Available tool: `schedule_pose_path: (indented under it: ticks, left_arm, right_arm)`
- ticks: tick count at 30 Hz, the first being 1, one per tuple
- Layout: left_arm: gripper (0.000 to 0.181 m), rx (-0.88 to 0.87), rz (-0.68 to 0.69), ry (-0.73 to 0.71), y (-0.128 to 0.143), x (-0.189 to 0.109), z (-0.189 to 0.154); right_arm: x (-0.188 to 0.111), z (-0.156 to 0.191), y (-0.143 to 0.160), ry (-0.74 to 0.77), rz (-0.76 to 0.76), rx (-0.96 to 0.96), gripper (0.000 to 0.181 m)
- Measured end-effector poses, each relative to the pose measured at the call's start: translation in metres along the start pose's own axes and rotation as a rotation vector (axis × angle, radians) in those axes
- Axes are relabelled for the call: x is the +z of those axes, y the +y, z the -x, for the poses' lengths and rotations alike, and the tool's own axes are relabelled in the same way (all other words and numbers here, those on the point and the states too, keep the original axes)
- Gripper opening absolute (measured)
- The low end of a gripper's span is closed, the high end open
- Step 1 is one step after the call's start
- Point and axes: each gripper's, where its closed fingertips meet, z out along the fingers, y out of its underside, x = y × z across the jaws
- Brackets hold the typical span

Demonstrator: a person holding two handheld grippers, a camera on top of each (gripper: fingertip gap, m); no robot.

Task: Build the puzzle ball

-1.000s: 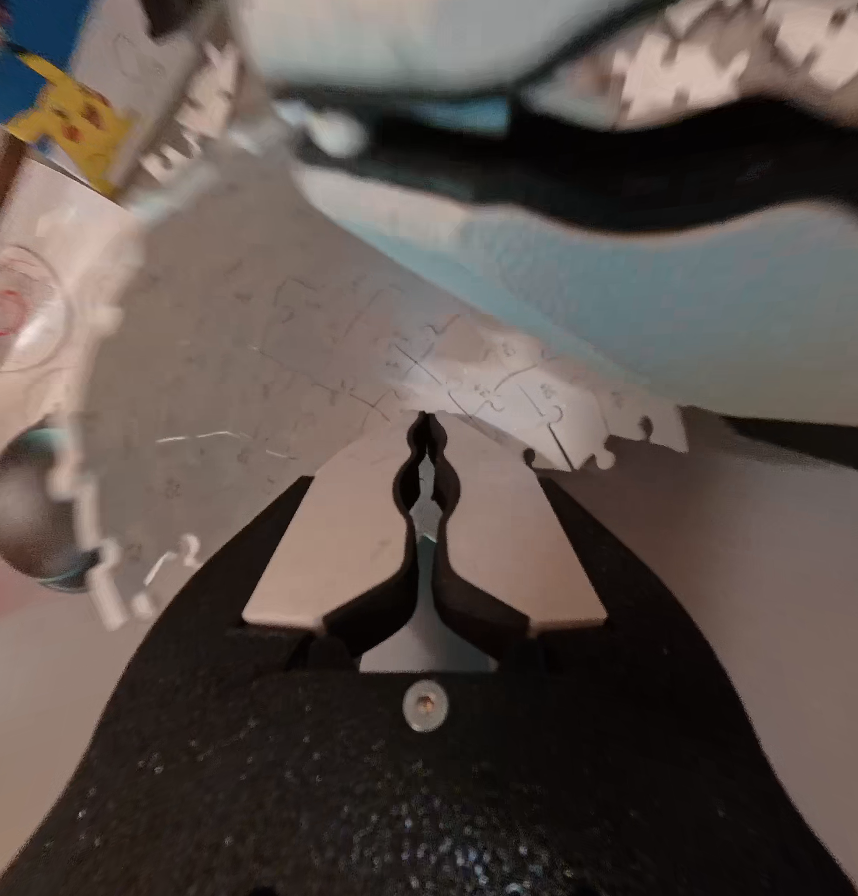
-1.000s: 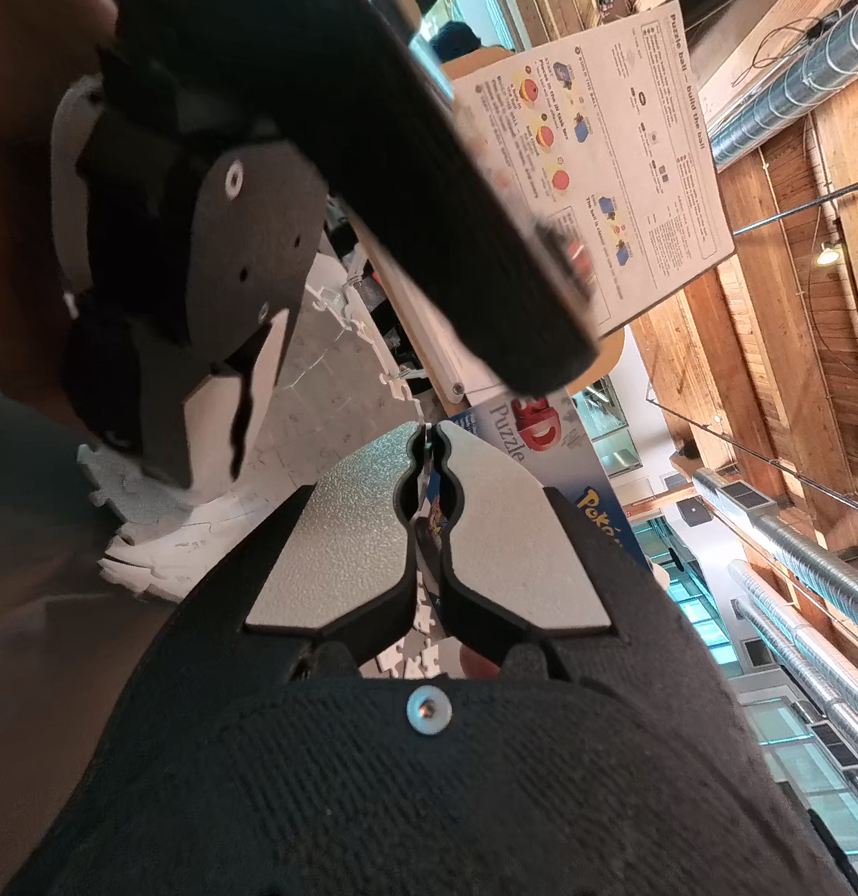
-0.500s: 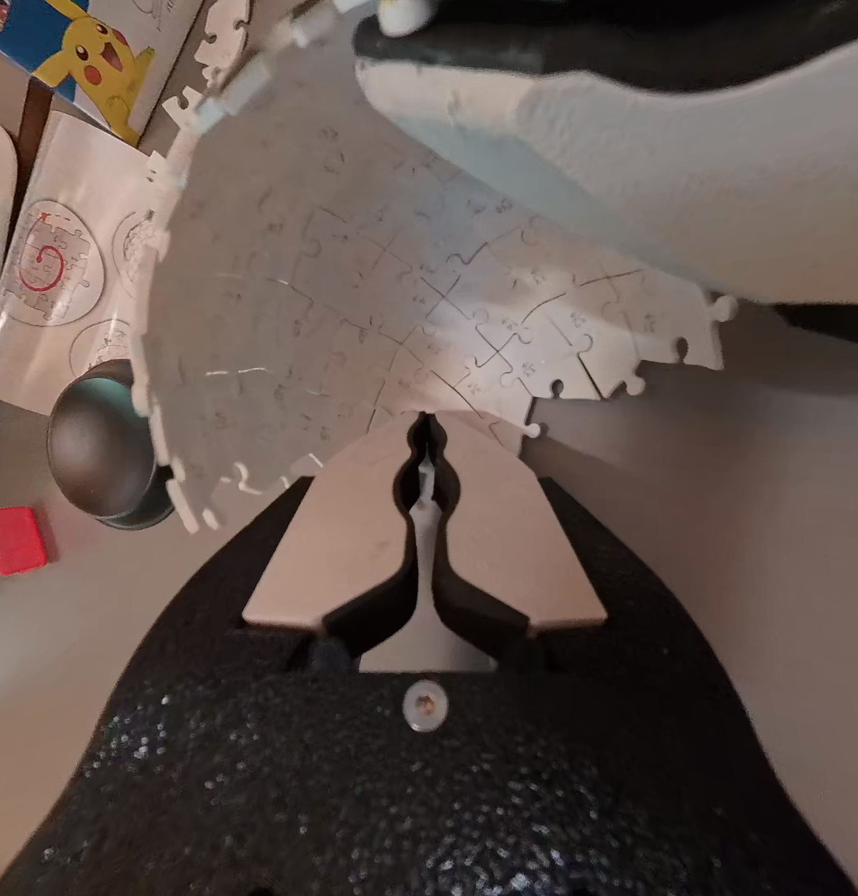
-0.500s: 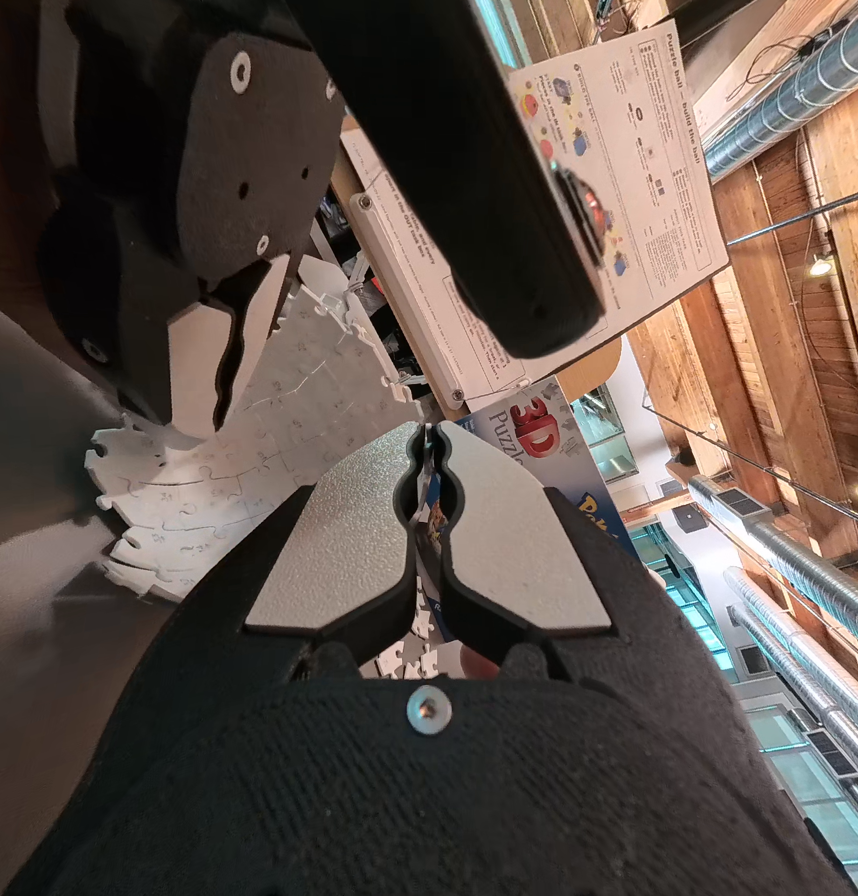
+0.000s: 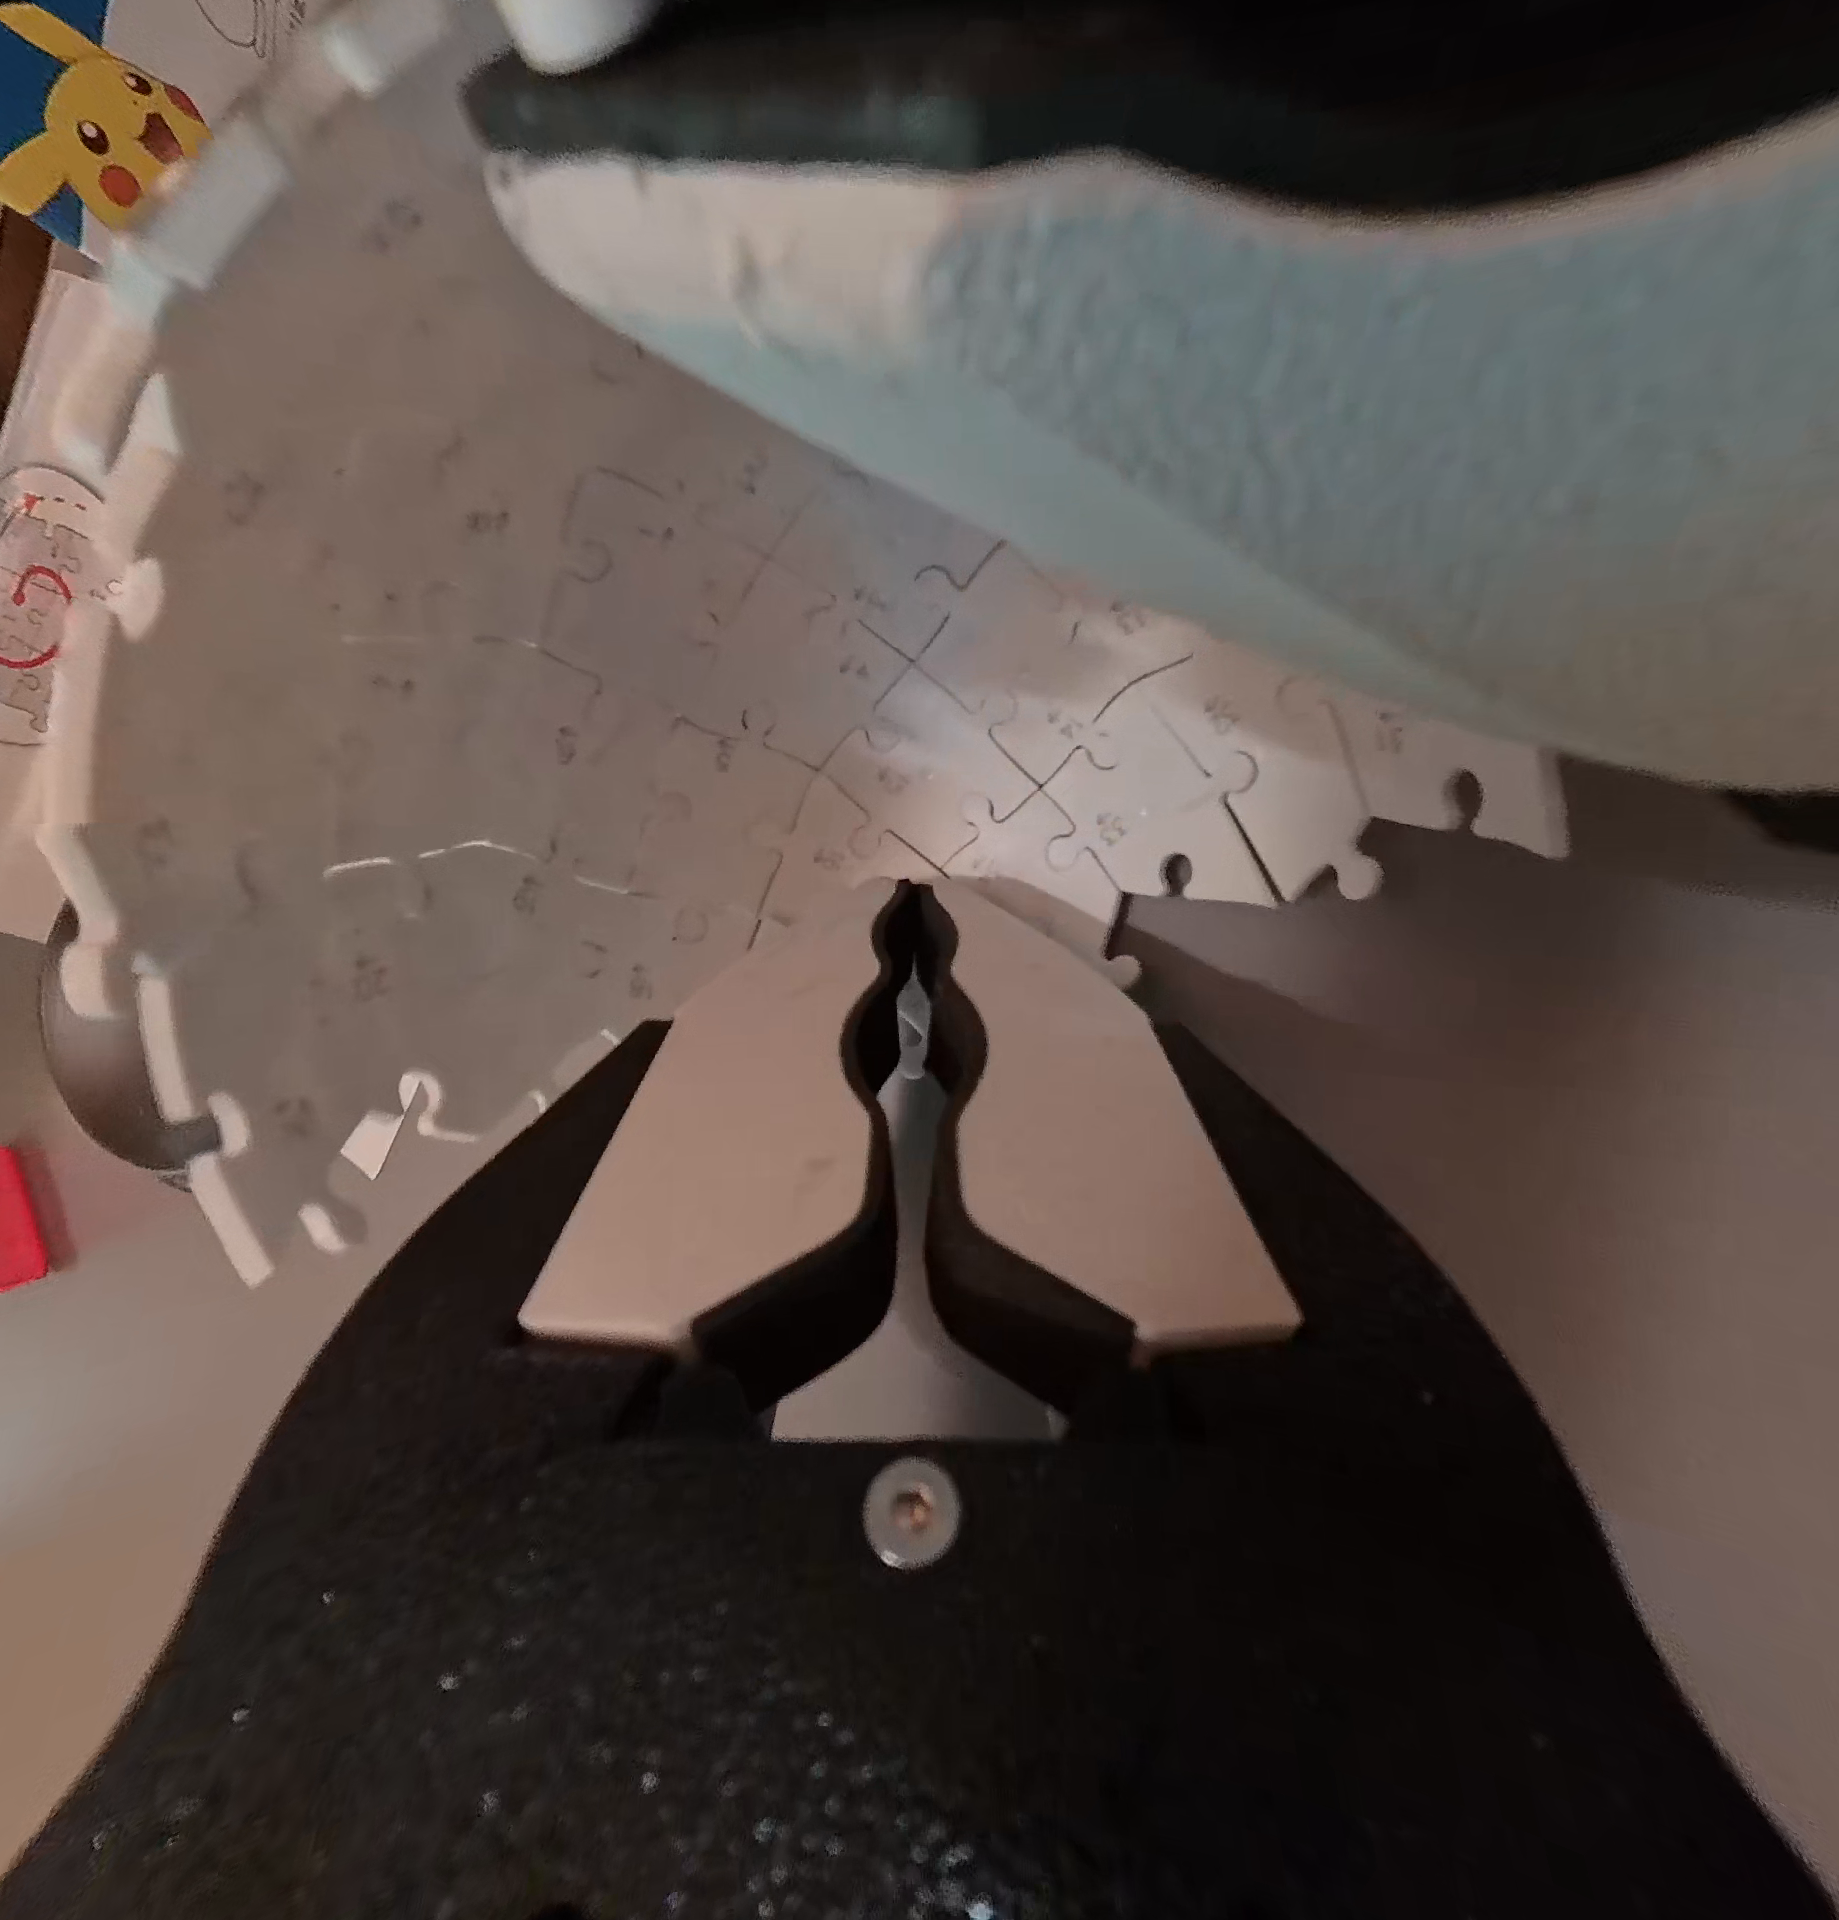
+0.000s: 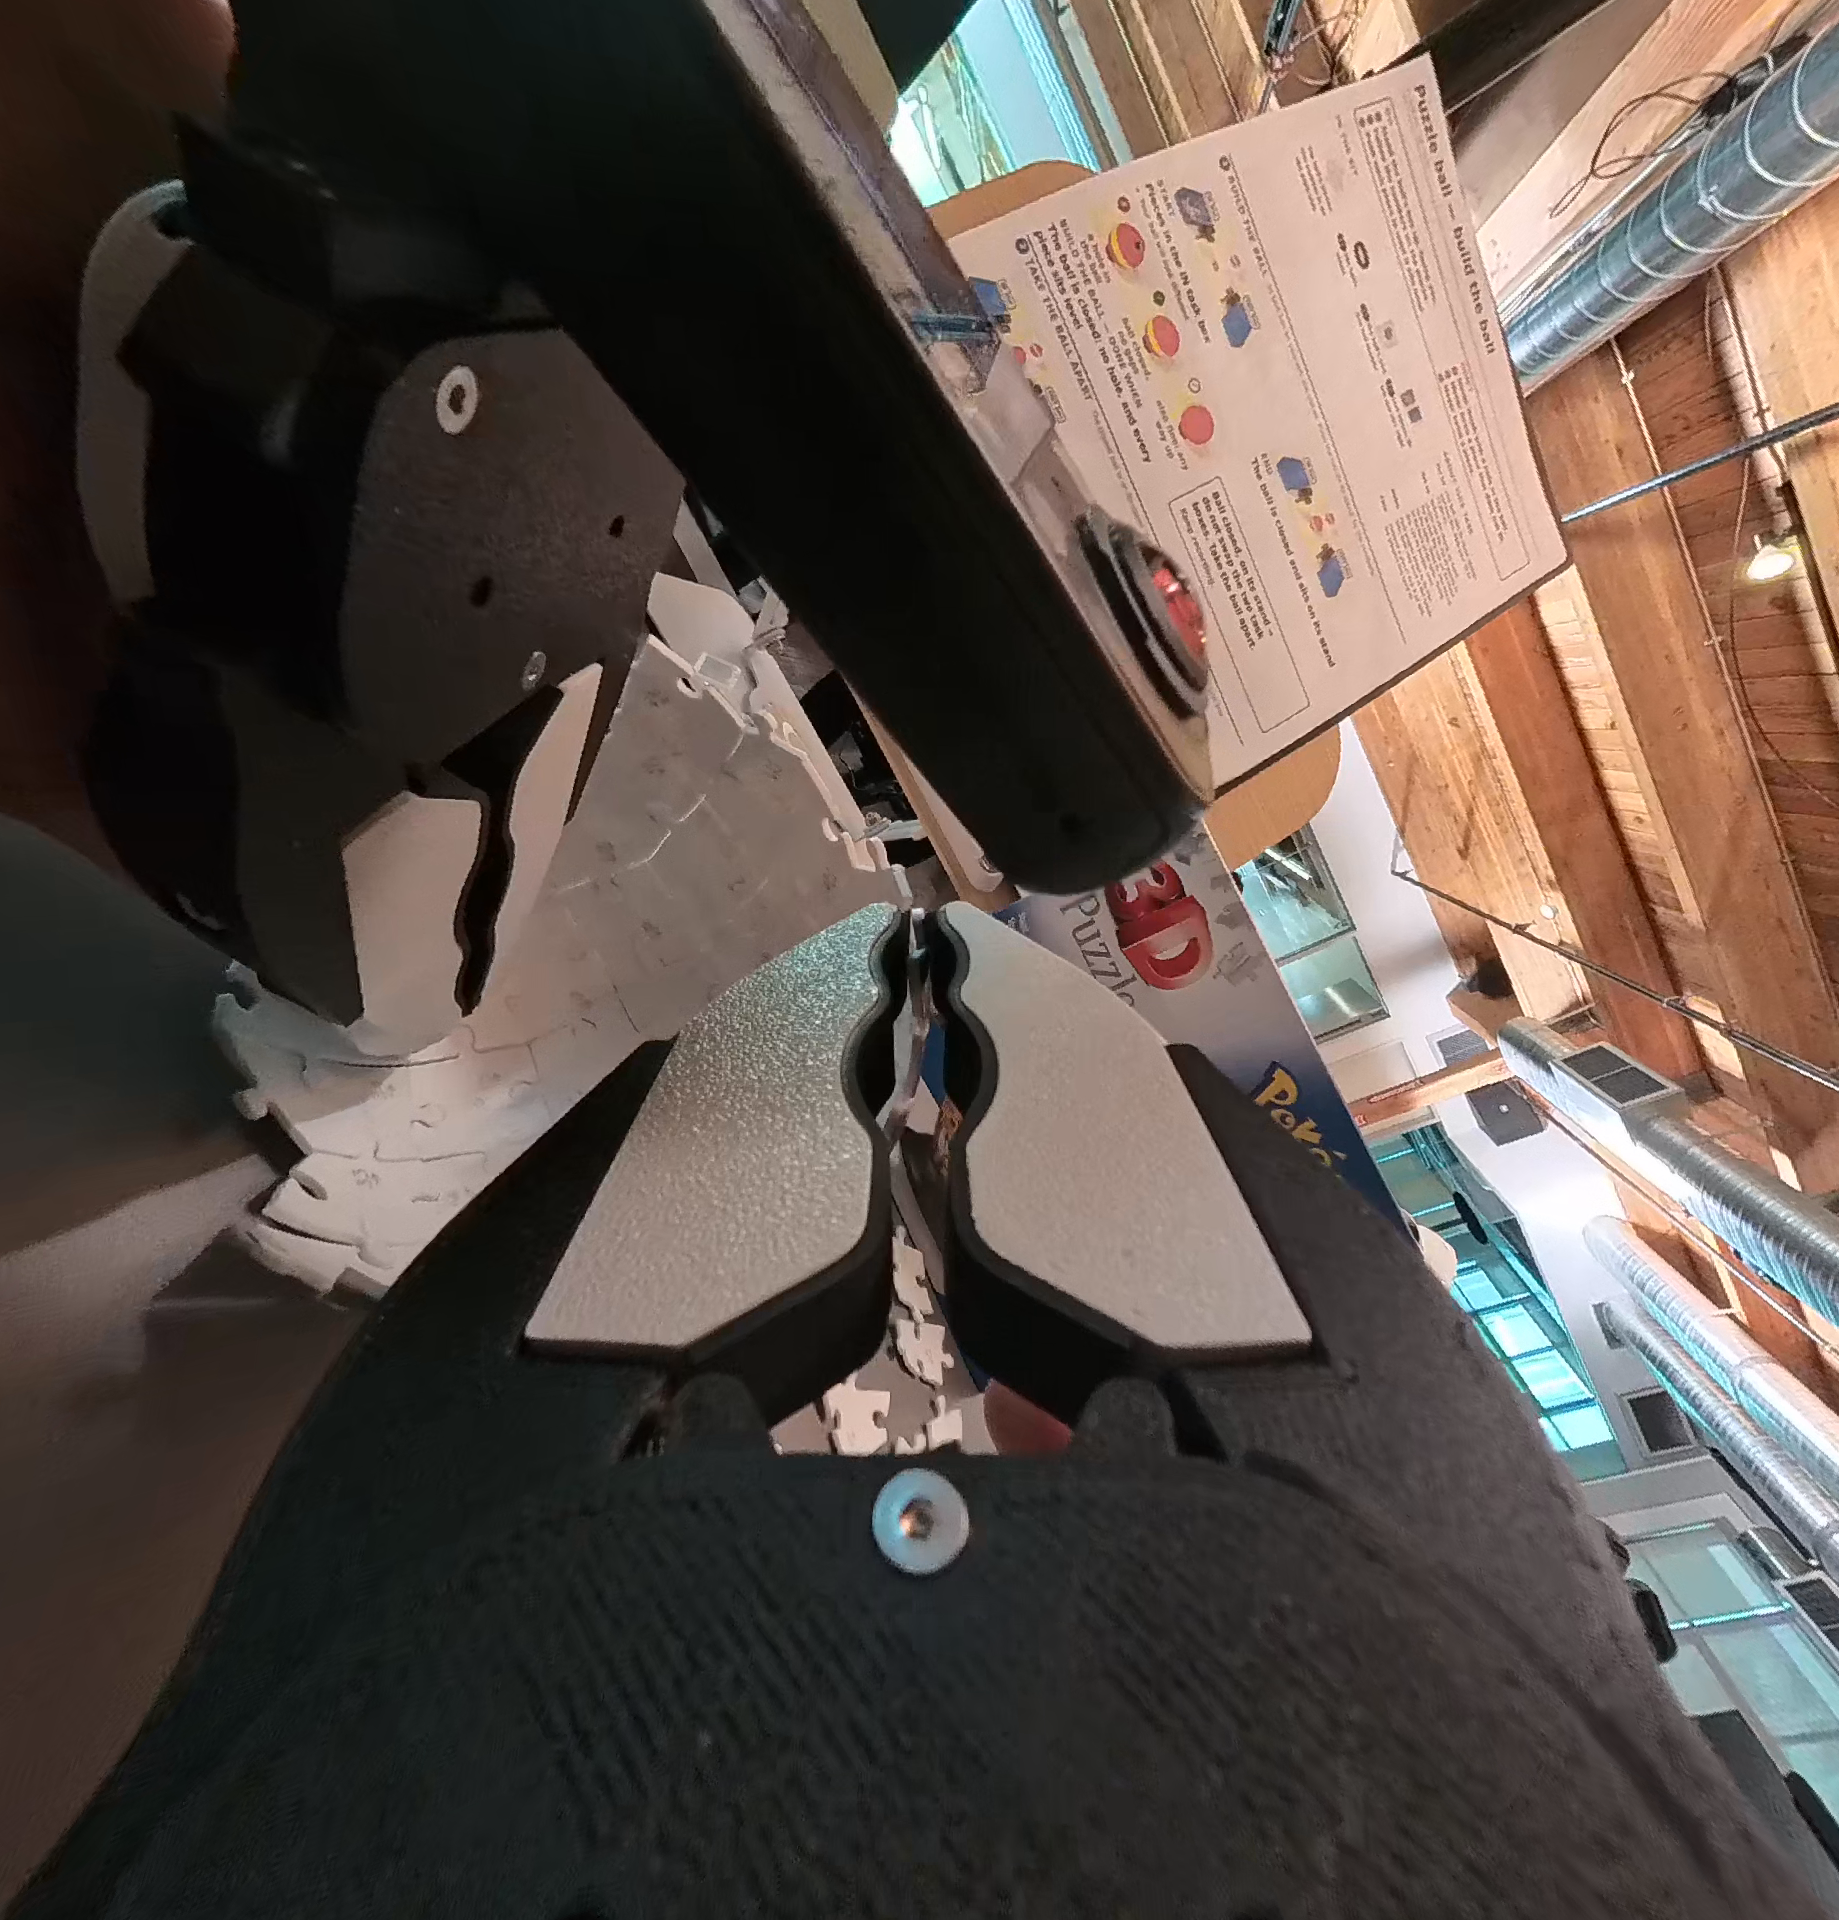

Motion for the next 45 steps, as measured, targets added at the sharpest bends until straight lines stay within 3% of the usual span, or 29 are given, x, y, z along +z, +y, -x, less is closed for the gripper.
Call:
schedule_pose_path:
  ticks: [9,13,16,28,45]
  left_arm:
    - [0.000,0.000,-0.006,0.000,0.001,0.001,-0.001]
    - [0.000,-0.066,-0.127,-0.063,-0.014,-0.022,0.013]
    - [0.000,-0.052,-0.107,-0.114,-0.008,-0.032,0.025]
    - [0.000,0.041,0.013,-0.059,0.009,-0.005,0.005]
    - [0.000,-0.041,-0.101,-0.060,0.005,-0.014,0.002]
  right_arm:
    - [0.001,0.000,-0.001,0.001,0.004,-0.010,0.004]
    - [0.000,0.000,0.000,0.001,0.005,-0.009,0.003]
    - [0.001,0.000,-0.001,0.001,0.004,-0.012,0.003]
    - [0.000,0.001,-0.003,0.001,-0.002,-0.023,0.004]
    - [-0.002,0.003,-0.005,-0.004,-0.005,-0.024,0.004]
